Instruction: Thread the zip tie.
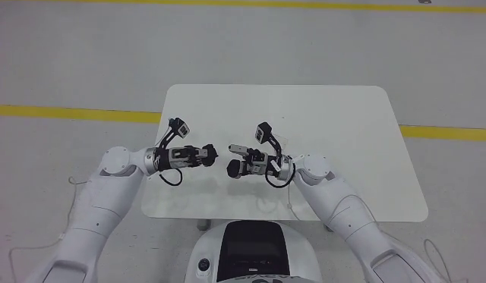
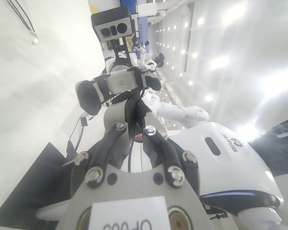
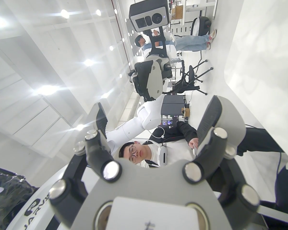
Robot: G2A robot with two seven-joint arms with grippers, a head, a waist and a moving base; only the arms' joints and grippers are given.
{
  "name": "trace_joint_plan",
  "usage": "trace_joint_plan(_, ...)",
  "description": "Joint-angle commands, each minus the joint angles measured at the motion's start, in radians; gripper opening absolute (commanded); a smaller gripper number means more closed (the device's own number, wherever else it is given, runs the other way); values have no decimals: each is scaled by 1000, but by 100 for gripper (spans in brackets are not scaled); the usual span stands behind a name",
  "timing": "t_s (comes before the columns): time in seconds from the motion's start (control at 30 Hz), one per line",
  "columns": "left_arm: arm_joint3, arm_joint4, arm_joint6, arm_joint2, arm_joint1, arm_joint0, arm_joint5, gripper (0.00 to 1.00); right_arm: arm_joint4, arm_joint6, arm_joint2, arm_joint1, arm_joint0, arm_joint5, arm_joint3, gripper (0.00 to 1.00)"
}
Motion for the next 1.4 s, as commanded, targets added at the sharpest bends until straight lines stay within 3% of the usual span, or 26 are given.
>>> trace_joint_plan(0.0,10,-12,-1,4,-6,-3,0,0,0,0,0,0,0,0,0,100)
trace_joint_plan(0.37,10,-19,-1,5,-7,-3,0,0,-6,-14,1,0,-2,0,-4,100)
trace_joint_plan(0.57,10,-19,-1,5,-7,-3,0,0,-119,-59,58,31,-43,15,-88,100)
trace_joint_plan(0.7,10,-19,-1,5,-7,-3,0,0,-196,-81,105,55,-74,57,-163,100)
trace_joint_plan(0.9,10,-19,-1,5,-7,-3,0,0,-387,-180,152,83,-114,180,-340,100)
trace_joint_plan(1.1,10,-19,-1,5,-7,-3,0,0,-619,-268,141,99,-115,381,-504,100)
trace_joint_plan(1.27,10,-19,-1,5,-7,-3,0,0,-793,-321,88,100,-94,542,-560,100)
trace_joint_plan(1.37,10,-19,-1,5,-7,-3,0,0,-844,-339,71,99,-89,548,-543,100)
